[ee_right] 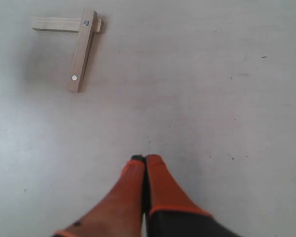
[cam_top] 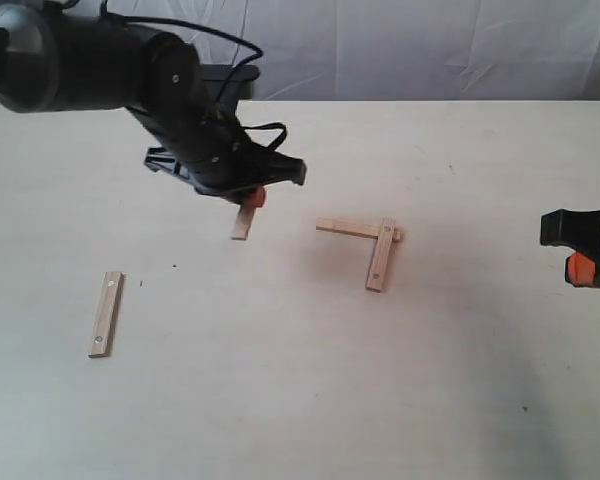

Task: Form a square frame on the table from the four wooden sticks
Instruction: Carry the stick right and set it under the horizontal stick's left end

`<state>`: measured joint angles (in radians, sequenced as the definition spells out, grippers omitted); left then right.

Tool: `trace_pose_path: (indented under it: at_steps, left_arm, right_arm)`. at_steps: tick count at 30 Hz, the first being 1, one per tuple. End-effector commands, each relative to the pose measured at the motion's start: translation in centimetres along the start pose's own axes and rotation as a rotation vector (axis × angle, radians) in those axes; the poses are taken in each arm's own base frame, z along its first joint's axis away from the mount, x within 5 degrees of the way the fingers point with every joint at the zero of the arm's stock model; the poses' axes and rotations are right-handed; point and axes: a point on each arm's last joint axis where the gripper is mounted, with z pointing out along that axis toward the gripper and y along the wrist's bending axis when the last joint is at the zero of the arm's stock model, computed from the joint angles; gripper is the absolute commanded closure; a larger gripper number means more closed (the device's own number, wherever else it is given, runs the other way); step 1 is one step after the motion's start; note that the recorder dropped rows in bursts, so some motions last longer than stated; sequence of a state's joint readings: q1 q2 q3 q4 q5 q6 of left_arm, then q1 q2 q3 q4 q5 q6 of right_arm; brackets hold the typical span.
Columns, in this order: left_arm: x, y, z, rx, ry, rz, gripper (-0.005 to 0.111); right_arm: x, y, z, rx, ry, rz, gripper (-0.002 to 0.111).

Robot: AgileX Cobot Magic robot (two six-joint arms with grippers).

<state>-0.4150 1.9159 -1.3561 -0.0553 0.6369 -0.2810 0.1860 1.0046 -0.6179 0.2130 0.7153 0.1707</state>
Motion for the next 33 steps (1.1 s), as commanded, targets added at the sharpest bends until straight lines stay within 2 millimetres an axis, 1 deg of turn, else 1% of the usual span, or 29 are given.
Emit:
trace_pose_path:
  at_steps: [1, 2, 4, 6, 10, 15, 17, 22, 29, 33]
  left_arm:
    - [-0.6, -3.4, 1.7, 0.047, 0.026, 0.068, 0.107]
    - [-0.5, -4.0, 2.4, 0.048, 0.037, 0.078, 0.107]
    - [0.1, -5.6, 4.6, 0.051, 0.076, 0.097, 0.107]
    - [0.3, -6.2, 5.9, 0.054, 0.079, 0.077, 0.107]
    - [1.0, -6.1, 7.9, 0.045, 0.116, 0.072, 0.107]
    - [0.7, -6.1, 8.1, 0.05, 0.078, 0.081, 0.107]
    - [0.6, -6.2, 8.1, 0.056, 0.065, 0.078, 0.105]
    - [0.6, -6.2, 8.1, 0.06, 0.06, 0.075, 0.096]
    - [0.6, -6.1, 8.1, 0.049, 0.061, 0.09, 0.079]
    - [0.6, -6.1, 7.8, 0.049, 0.067, 0.089, 0.075]
  right_arm:
    - [0.0, -0.1, 0.0, 0.005, -0.006, 0.005, 0.108]
    - [-0.1, -0.1, 0.0, 0.004, -0.007, 0.007, 0.108]
    - [-0.1, -0.1, 0.0, 0.004, -0.016, 0.006, 0.108]
    - [-0.2, -0.1, 0.0, 0.004, -0.018, 0.006, 0.108]
    - [-0.2, -0.1, 0.0, 0.004, -0.018, 0.006, 0.108]
    - [-0.2, -0.1, 0.0, 0.006, -0.018, 0.003, 0.108]
    - [-0.2, -0.1, 0.0, 0.006, -0.018, 0.003, 0.108]
    - [-0.2, -0.1, 0.0, 0.006, -0.018, 0.003, 0.108]
    - [-0.2, -0.1, 0.0, 0.006, -0.018, 0.003, 0.108]
    - [-0.2, -0.1, 0.0, 0.006, -0.022, 0.003, 0.108]
